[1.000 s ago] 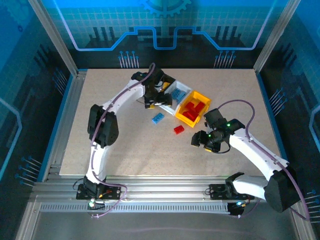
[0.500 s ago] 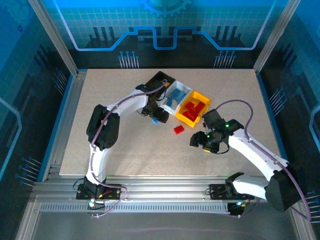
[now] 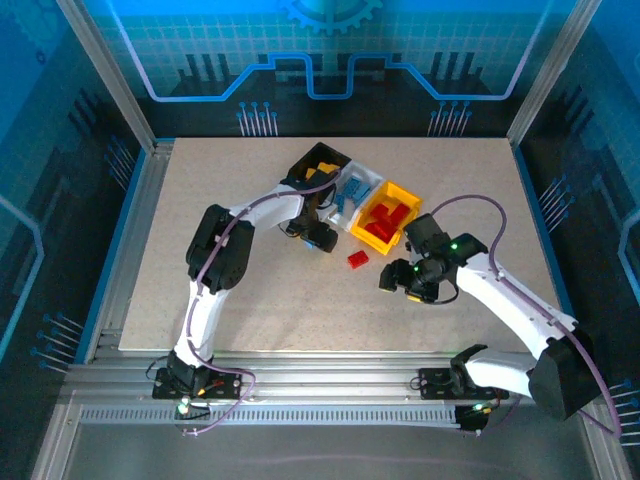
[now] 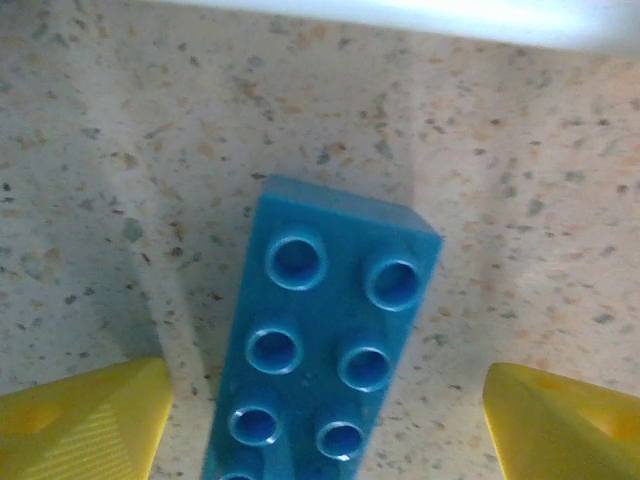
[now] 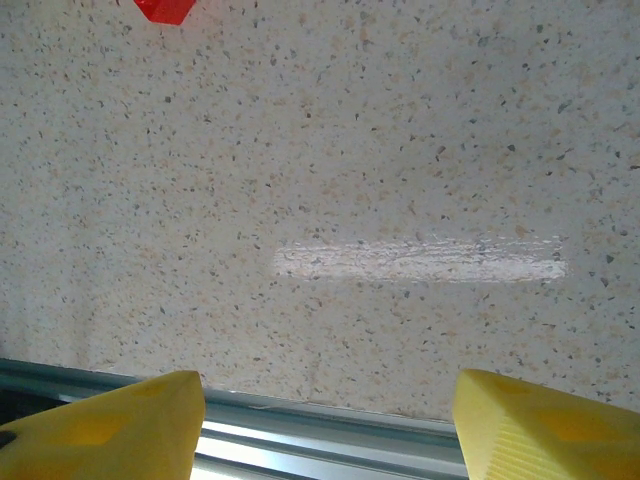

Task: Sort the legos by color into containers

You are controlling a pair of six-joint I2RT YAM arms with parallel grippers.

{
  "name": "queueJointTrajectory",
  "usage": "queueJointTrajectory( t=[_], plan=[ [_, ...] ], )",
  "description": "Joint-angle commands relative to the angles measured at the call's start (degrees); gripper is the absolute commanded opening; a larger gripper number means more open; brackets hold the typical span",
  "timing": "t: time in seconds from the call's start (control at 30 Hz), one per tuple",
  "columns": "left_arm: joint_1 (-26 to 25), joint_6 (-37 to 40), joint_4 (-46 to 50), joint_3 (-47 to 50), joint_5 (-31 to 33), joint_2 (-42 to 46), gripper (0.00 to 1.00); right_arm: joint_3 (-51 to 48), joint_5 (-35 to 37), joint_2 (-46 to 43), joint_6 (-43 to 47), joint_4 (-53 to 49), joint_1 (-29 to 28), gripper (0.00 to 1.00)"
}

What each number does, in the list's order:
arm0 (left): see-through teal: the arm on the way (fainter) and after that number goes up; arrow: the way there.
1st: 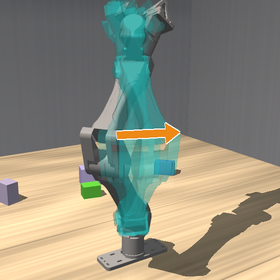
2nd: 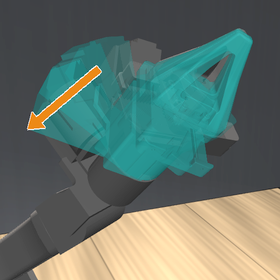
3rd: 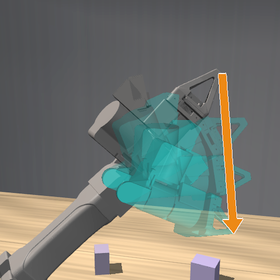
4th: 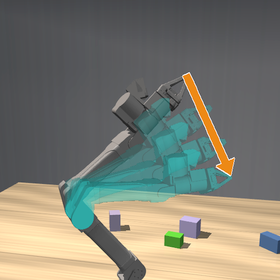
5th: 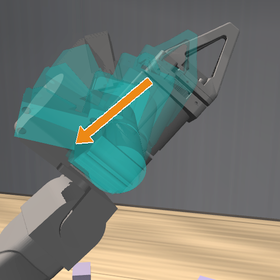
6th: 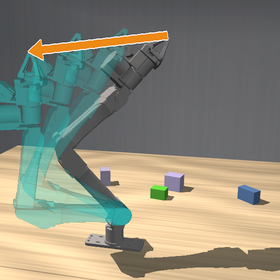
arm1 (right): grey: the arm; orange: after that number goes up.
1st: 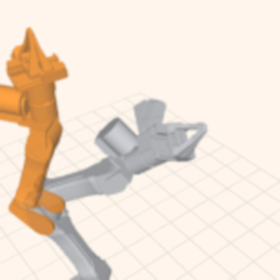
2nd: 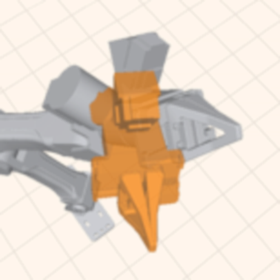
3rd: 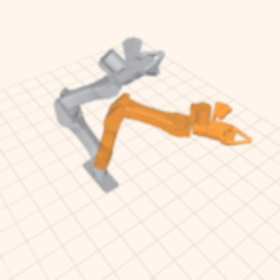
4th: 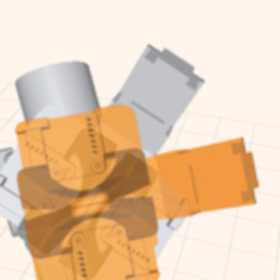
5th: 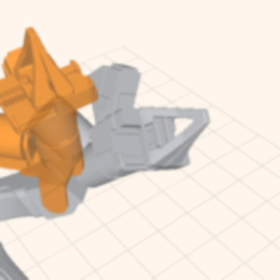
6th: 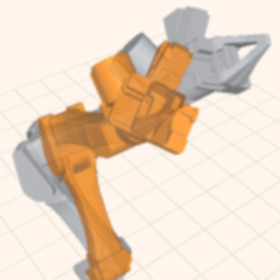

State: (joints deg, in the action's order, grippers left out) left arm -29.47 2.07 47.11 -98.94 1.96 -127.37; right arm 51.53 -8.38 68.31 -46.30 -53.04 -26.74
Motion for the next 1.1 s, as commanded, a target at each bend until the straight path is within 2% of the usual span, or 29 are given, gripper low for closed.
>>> queueJointTrajectory(
  t=[0.0,0.13,0.37,0.5,0.7,0.83,1.07],
  plan=[
    [0.33,0.87,-0.81,-1.91,0.18,-1.77,0.79,2.01,0.38,1.01,0.31,-2.33,-1.02,0.68],
    [0.42,0.06,-1.29,-1.64,-0.26,-2.47,0.71,3.02,0.37,2.29,0.50,-2.46,-1.53,0.68],
    [0.46,-0.76,-1.63,0.47,0.06,-1.72,0.49,5.05,0.37,5.04,0.05,-1.64,-3.13,0.68],
    [0.42,-2.13,-2.42,3.18,-0.65,0.62,0.44,5.53,0.45,6.07,-0.10,-1.05,-4.25,0.68],
    [0.40,-5.40,-2.83,8.75,-2.79,6.46,0.42,4.60,0.47,5.58,-1.09,-0.13,-5.36,0.68],
    [0.37,-9.49,-5.31,16.49,-6.27,13.37,0.42,3.47,1.06,4.16,-1.70,0.19,-5.45,0.68],
    [0.39,-19.07,-11.41,29.01,-17.93,24.41,0.39,0.47,2.38,0.48,-3.82,1.51,-5.34,0.68]
  ],
)
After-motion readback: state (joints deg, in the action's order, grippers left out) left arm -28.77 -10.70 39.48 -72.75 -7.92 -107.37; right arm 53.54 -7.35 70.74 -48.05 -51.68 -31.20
